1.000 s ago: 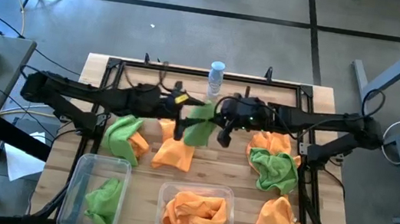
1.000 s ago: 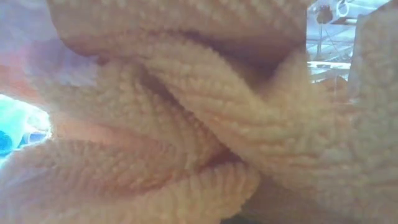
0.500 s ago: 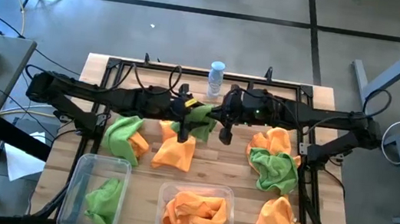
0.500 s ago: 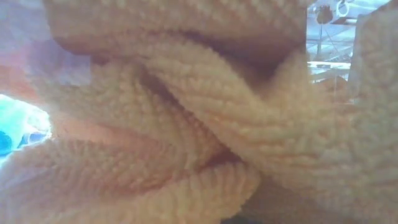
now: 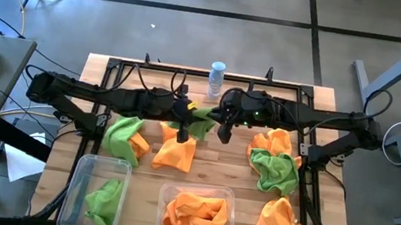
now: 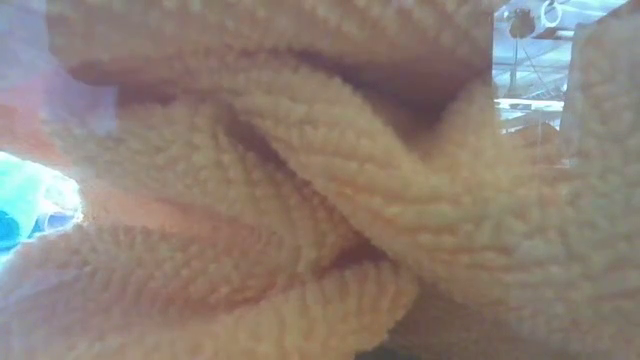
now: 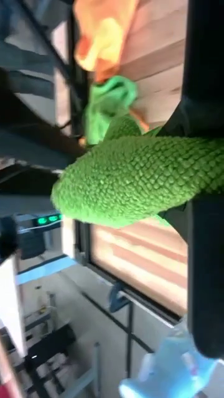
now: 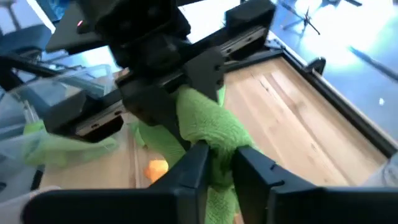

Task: Sort microfiber towel by color & place in baskets
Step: Put the green microfiber towel into the left transparent bin

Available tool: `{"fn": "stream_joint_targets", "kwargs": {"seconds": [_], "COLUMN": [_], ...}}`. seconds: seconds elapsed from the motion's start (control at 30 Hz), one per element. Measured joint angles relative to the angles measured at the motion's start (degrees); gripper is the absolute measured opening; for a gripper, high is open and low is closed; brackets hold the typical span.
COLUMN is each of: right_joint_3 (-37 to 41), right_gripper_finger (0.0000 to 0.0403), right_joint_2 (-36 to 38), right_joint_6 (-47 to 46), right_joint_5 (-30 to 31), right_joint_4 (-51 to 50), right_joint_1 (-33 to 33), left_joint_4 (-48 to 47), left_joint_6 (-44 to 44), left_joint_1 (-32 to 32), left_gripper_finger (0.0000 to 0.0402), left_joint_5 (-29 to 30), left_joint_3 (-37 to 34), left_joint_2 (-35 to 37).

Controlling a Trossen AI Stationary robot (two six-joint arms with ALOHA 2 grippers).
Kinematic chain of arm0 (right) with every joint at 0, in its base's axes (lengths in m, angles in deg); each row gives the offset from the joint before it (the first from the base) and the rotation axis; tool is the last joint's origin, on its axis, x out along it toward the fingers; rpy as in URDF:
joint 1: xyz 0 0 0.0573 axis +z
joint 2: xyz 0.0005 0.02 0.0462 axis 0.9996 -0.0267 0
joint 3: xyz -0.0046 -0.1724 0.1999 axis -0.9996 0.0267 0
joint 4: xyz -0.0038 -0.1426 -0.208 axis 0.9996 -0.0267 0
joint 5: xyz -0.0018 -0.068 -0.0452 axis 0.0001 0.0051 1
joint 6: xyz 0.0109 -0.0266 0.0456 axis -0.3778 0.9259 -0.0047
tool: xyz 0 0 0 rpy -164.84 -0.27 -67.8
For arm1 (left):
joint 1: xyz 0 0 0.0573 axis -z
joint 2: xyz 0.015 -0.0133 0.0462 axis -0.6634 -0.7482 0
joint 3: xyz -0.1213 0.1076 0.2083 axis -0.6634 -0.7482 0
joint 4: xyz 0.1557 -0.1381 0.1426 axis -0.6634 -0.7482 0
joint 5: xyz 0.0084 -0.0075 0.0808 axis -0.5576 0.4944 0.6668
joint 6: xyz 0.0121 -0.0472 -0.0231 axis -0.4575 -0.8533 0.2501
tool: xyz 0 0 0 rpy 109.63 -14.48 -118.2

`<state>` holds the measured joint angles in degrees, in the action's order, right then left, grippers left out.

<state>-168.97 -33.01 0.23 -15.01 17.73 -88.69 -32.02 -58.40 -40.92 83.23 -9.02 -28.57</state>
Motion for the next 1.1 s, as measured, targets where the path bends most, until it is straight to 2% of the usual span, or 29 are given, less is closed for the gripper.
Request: {"fn": "stream_joint_targets", "kwargs": {"seconds": [0.13, 0.27, 0.37, 0.47, 0.6, 0.77, 0.9, 1.1], "right_joint_3": [-0.22, -0.22, 0.23, 2.97, 10.41, 23.28, 33.09, 41.42], "right_gripper_finger": [0.0103, 0.0119, 0.0110, 0.0072, 0.0009, 0.0012, 0.0004, 0.0001], "right_joint_2": [0.19, 0.16, 0.16, 0.56, 3.42, 11.45, 20.07, 31.96], "right_joint_6": [-3.62, -7.20, -10.23, -11.55, -14.02, -21.55, -27.68, -35.07], "right_joint_5": [0.75, 0.52, 1.96, 5.19, 5.25, 5.33, 6.97, 7.44], "right_joint_4": [-3.06, -10.62, -17.94, -21.72, -19.36, -11.46, -5.28, -3.69], "right_joint_1": [-0.07, -0.08, 0.81, 2.76, 5.43, 8.80, 12.17, 16.96], "left_joint_4": [-4.86, -11.41, -17.07, -23.01, -31.44, -43.51, -54.60, -70.36], "left_joint_6": [0.01, 0.02, -0.56, -2.62, -4.91, -10.96, -20.56, -33.19], "left_joint_1": [0.17, 0.22, 0.25, 0.74, 2.26, 6.15, 10.25, 20.76], "left_gripper_finger": [0.0030, 0.0012, 0.0012, 0.0012, 0.0012, 0.0012, 0.0012, 0.0012], "left_joint_5": [-0.32, 0.53, 3.07, 5.63, 7.68, 10.79, 11.25, 10.98], "left_joint_3": [-0.20, 1.61, 4.36, 8.31, 13.92, 20.10, 25.20, 31.38], "left_joint_2": [-0.09, -0.09, -0.07, -0.04, -0.04, 0.00, 0.06, 0.11]}}
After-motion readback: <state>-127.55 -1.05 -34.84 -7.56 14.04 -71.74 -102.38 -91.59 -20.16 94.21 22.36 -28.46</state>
